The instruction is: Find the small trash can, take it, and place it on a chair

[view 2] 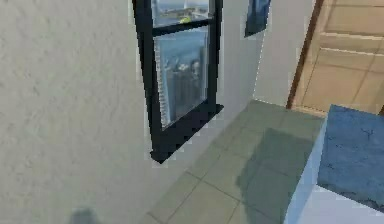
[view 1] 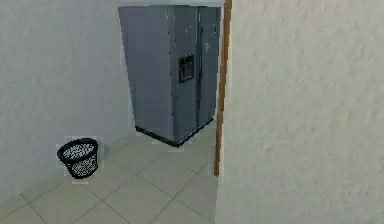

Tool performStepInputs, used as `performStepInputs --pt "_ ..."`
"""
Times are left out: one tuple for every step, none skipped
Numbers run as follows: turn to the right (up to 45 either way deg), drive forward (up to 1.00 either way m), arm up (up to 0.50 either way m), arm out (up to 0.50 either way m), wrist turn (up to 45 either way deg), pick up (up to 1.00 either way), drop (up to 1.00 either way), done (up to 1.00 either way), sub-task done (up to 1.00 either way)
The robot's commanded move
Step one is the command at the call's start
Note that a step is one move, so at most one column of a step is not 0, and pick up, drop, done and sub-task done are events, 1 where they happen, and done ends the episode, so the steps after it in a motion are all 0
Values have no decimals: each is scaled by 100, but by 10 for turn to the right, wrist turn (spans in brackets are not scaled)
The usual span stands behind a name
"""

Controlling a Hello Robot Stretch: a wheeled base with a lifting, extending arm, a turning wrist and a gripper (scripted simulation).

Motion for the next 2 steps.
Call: performStepInputs --pt "-390 0 0 0 0 0 0 0 0" --pt "0 60 0 0 0 0 0 0 0"
